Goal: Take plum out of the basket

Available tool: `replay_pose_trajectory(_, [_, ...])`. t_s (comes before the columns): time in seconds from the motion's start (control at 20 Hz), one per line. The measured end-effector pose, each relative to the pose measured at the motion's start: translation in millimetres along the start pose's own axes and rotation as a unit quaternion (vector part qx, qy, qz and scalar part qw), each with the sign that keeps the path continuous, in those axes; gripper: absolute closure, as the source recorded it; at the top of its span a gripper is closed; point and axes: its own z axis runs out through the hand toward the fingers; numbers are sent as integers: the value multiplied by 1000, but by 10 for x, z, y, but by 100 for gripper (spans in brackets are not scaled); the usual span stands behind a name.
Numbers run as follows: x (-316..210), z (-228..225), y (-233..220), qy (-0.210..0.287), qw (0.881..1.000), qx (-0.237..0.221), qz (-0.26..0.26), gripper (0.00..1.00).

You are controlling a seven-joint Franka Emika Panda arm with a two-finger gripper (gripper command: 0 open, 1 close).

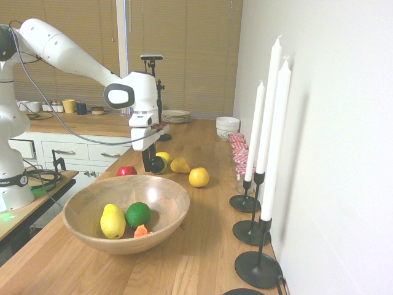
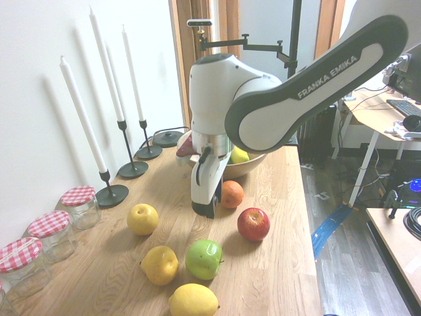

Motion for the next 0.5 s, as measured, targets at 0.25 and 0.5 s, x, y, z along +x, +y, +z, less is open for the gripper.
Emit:
replay_pose_trajectory(0.25, [-13,162,-30,-6,1000,-7,-2,100])
replay_pose_trajectory(0.5, [13,240,-36,-7,1000,-9,-1,0])
